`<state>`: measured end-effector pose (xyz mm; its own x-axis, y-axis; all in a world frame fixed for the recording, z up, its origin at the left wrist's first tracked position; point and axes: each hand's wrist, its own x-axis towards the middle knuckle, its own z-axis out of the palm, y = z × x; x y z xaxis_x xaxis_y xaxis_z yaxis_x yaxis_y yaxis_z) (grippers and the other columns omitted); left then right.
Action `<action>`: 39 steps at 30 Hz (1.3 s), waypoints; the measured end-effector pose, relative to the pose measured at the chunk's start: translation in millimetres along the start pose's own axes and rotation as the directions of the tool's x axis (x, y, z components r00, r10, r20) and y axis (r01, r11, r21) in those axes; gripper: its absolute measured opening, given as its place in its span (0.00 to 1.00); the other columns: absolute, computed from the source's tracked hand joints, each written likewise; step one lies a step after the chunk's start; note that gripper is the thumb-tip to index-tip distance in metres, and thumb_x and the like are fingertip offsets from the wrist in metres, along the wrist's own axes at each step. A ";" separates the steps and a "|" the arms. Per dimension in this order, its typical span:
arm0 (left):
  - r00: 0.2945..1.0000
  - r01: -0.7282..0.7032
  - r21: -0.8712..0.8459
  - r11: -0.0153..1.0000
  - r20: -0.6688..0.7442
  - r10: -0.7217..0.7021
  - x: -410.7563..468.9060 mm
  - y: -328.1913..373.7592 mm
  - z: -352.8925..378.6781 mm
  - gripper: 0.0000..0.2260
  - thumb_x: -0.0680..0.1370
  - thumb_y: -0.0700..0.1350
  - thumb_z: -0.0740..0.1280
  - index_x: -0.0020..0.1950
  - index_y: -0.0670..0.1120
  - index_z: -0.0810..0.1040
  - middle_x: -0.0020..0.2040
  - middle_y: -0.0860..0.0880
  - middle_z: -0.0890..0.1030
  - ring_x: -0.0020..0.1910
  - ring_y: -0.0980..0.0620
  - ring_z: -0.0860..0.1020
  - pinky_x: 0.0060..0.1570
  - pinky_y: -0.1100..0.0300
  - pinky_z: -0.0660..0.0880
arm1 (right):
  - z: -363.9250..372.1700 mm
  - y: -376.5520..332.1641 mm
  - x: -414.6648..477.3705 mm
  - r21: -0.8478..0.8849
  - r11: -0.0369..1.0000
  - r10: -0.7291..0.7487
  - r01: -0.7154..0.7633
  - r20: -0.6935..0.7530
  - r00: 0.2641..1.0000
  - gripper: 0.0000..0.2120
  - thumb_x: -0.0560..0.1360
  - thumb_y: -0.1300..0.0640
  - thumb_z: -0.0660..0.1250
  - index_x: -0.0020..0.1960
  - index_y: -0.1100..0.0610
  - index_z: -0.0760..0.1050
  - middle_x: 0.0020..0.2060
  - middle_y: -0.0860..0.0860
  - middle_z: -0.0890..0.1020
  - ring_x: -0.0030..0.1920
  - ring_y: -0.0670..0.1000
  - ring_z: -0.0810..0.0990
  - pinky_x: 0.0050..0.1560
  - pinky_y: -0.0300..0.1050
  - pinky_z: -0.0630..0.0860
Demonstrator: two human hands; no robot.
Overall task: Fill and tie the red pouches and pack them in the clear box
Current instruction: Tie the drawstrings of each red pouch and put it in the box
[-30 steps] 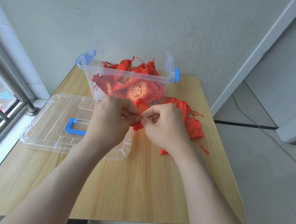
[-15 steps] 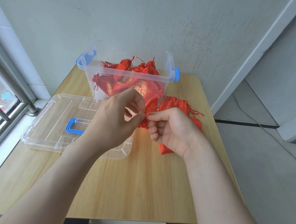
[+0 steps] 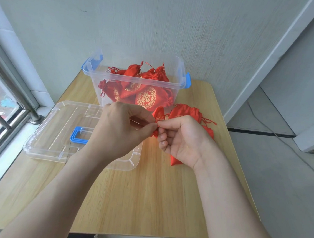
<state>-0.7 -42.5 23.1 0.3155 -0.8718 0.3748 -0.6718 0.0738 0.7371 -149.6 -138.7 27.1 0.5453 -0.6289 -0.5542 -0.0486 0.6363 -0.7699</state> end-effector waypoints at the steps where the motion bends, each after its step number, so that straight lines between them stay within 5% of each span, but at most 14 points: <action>1: 1.000 0.000 0.000 1.000 0.004 0.000 0.0 -1.4 0.2 0.04 0.75 0.42 0.78 0.42 0.51 0.88 0.37 0.60 0.86 0.39 0.64 0.85 0.42 0.73 0.77 | 0.3 0.0 0.1 -0.007 1.000 -0.003 0.003 -0.007 1.000 0.07 0.76 0.66 0.69 0.40 0.60 0.80 0.32 0.52 0.77 0.30 0.48 0.73 0.31 0.40 0.70; 5: 0.998 -0.058 0.057 0.997 0.017 0.057 0.7 -7.6 3.5 0.03 0.77 0.42 0.77 0.44 0.49 0.88 0.38 0.59 0.86 0.41 0.63 0.85 0.43 0.72 0.78 | 0.9 -0.2 1.3 -0.042 0.999 -0.016 0.014 -0.038 0.999 0.05 0.76 0.67 0.70 0.42 0.60 0.81 0.32 0.52 0.78 0.30 0.47 0.74 0.33 0.39 0.71; 11: 0.992 -0.113 0.230 0.967 0.073 0.098 -2.8 -7.8 10.2 0.09 0.73 0.52 0.62 0.38 0.47 0.74 0.34 0.55 0.76 0.35 0.52 0.76 0.37 0.48 0.76 | 5.2 3.3 1.2 -0.212 0.971 -0.110 0.112 0.018 0.994 0.04 0.73 0.67 0.72 0.46 0.61 0.84 0.38 0.57 0.80 0.34 0.50 0.78 0.35 0.42 0.72; 14: 0.993 -0.092 0.323 0.942 0.104 0.061 -3.5 -11.3 10.5 0.13 0.72 0.53 0.59 0.34 0.46 0.71 0.30 0.53 0.72 0.32 0.48 0.73 0.32 0.46 0.74 | 8.1 4.6 -0.2 -0.303 0.940 -0.170 0.158 -0.014 0.985 0.05 0.73 0.68 0.72 0.45 0.61 0.85 0.38 0.57 0.81 0.39 0.52 0.79 0.37 0.44 0.73; 19: 0.991 -0.127 0.391 0.911 0.080 0.104 -3.5 -13.9 7.3 0.11 0.76 0.52 0.66 0.37 0.51 0.82 0.34 0.55 0.78 0.35 0.52 0.78 0.33 0.51 0.76 | 5.6 3.2 -0.6 -0.364 0.918 -0.208 0.159 -0.099 0.973 0.03 0.74 0.65 0.74 0.47 0.61 0.86 0.36 0.54 0.83 0.37 0.51 0.79 0.37 0.44 0.74; 23: 0.999 -0.049 0.215 0.975 0.030 0.044 -0.9 -5.6 6.8 0.07 0.76 0.48 0.69 0.38 0.51 0.83 0.36 0.57 0.82 0.38 0.58 0.81 0.41 0.56 0.78 | 5.7 0.9 -2.3 -0.298 0.942 -0.196 0.153 -0.119 0.973 0.03 0.75 0.66 0.74 0.47 0.60 0.84 0.35 0.54 0.83 0.35 0.51 0.79 0.36 0.43 0.75; 26: 0.976 0.191 0.041 0.981 0.095 -0.195 2.6 -1.2 7.4 0.13 0.79 0.49 0.62 0.41 0.43 0.79 0.36 0.51 0.82 0.37 0.56 0.79 0.45 0.57 0.78 | 5.6 0.6 -2.2 -0.290 0.943 -0.205 0.163 -0.118 0.972 0.04 0.74 0.66 0.75 0.47 0.59 0.85 0.35 0.53 0.83 0.36 0.51 0.79 0.37 0.44 0.75; 29: 0.885 0.461 -0.228 0.858 0.198 -0.422 7.0 -0.1 4.5 0.17 0.82 0.47 0.56 0.43 0.38 0.77 0.37 0.47 0.83 0.38 0.47 0.82 0.55 0.38 0.81 | 5.4 0.1 -2.0 -0.305 0.938 -0.209 0.164 -0.122 0.970 0.05 0.74 0.66 0.75 0.49 0.60 0.85 0.36 0.53 0.83 0.37 0.51 0.80 0.38 0.44 0.76; 32: 0.772 0.624 -0.418 0.660 0.197 -0.605 12.5 1.4 -1.3 0.15 0.84 0.45 0.56 0.42 0.41 0.75 0.33 0.46 0.81 0.32 0.45 0.81 0.54 0.37 0.82 | 4.9 -0.1 -2.3 -0.306 0.937 -0.215 0.168 -0.126 0.968 0.05 0.74 0.66 0.75 0.48 0.59 0.85 0.36 0.53 0.83 0.37 0.50 0.80 0.38 0.44 0.77; 35: 0.711 0.692 -0.376 0.616 0.208 -0.672 12.4 2.5 -2.2 0.22 0.86 0.54 0.55 0.46 0.40 0.78 0.34 0.43 0.84 0.33 0.42 0.84 0.51 0.41 0.84 | 4.0 0.5 -1.2 -0.313 0.934 -0.222 0.172 -0.131 0.966 0.05 0.74 0.66 0.75 0.48 0.59 0.86 0.36 0.53 0.83 0.37 0.50 0.80 0.39 0.44 0.77; 39: 0.852 0.520 -0.176 0.836 0.175 -0.493 4.3 3.9 6.8 0.28 0.84 0.67 0.56 0.50 0.43 0.81 0.34 0.45 0.85 0.36 0.47 0.85 0.47 0.46 0.83 | 5.0 2.6 -1.3 -0.341 0.922 -0.229 0.184 -0.096 0.969 0.04 0.74 0.65 0.75 0.47 0.59 0.87 0.36 0.52 0.84 0.37 0.50 0.80 0.39 0.44 0.76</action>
<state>-6.5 -49.2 23.7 0.4829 -0.8640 -0.1422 -0.2794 -0.3060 0.9101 -146.3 -134.0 27.4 0.4593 -0.7976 -0.3910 -0.2298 0.3185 -0.9196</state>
